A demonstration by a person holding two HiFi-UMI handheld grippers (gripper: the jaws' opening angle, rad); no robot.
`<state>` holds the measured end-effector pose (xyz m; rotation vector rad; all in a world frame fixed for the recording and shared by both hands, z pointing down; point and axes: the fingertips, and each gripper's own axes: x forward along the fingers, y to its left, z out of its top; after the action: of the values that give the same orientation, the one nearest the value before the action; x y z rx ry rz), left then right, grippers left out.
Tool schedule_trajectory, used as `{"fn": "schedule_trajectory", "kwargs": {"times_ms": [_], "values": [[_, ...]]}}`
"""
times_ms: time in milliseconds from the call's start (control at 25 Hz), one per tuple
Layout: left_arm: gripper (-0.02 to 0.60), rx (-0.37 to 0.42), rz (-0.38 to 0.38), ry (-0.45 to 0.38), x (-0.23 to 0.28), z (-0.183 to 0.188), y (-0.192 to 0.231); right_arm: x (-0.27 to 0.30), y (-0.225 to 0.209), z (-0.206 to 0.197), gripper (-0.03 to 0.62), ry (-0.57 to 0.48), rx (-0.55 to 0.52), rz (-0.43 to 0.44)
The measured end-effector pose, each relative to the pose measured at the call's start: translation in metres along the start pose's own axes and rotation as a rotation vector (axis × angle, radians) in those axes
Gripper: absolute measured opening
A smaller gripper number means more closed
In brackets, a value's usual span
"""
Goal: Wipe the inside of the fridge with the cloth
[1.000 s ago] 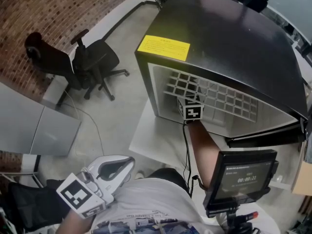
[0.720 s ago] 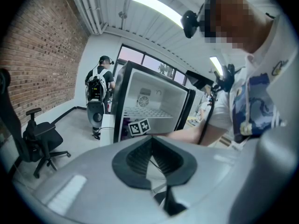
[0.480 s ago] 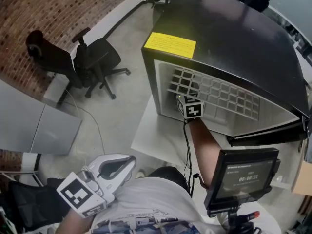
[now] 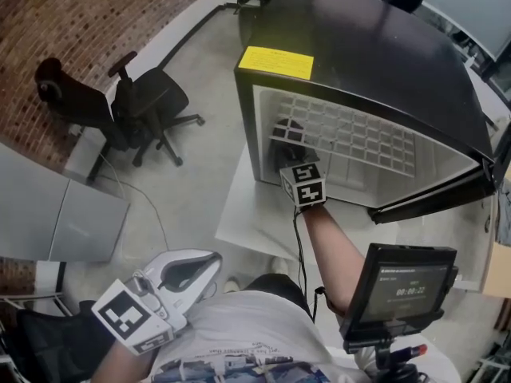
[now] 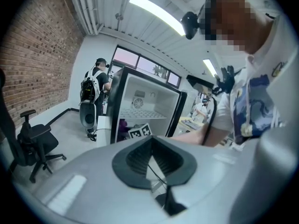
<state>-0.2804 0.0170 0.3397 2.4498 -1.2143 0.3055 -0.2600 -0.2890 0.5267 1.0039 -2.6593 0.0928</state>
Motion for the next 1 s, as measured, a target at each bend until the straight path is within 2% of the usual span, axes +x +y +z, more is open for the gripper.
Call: {"fn": "schedule_trajectory", "kwargs": {"times_ms": [600, 800, 1000], "values": [[0.008, 0.032, -0.135, 0.020, -0.029, -0.023, -0.024, -0.063, 0.063, -0.027, 0.081, 0.022, 0.036, -0.019], [0.008, 0.043, -0.177, 0.021, -0.025, -0.024, -0.031, -0.091, 0.032, -0.034, 0.081, 0.025, 0.050, -0.121], [0.008, 0.063, -0.233, 0.015, -0.007, -0.020, -0.039, -0.126, -0.038, -0.031, 0.081, 0.047, 0.027, -0.286]]}}
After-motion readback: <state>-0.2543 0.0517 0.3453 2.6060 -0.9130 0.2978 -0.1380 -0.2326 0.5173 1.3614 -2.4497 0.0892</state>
